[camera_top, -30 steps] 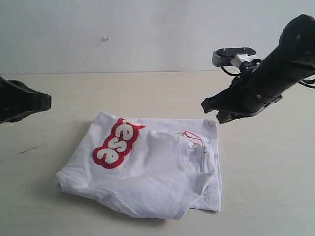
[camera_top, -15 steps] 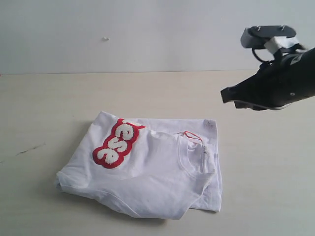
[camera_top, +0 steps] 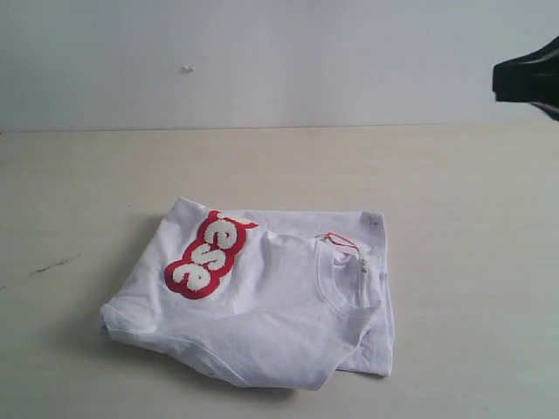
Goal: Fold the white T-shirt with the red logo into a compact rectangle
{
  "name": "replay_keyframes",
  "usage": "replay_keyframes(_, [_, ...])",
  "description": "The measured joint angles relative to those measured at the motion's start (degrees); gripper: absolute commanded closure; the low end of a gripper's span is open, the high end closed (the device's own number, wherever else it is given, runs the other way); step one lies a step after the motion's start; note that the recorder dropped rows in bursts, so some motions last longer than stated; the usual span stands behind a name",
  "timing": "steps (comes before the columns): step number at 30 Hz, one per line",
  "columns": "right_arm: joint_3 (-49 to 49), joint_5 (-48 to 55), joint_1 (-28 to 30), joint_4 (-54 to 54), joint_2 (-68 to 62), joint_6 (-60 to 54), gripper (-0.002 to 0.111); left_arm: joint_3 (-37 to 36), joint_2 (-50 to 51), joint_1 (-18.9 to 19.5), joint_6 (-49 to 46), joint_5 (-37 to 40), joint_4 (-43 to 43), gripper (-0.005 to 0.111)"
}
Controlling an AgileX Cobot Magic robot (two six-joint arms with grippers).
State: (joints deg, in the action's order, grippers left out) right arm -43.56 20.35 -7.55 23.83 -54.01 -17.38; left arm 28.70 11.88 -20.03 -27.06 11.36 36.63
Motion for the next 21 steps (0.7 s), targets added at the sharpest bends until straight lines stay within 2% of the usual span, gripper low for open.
replay_keyframes(13, [5.1,-0.1,0.0,0.1,30.9,0.0,0.108,0.0,-10.8,0.0,0.0,-1.5,-0.7,0.107])
replay_keyframes(19, [5.1,-0.1,0.0,-0.3,44.0,0.6,0.108,0.0,-11.7,0.0,0.0,-2.5,-1.7,0.107])
replay_keyframes(21, [5.1,0.0,0.0,-4.1,47.6,4.0,0.108,0.0,-11.7,0.0,0.0,-2.5,-1.7,0.107])
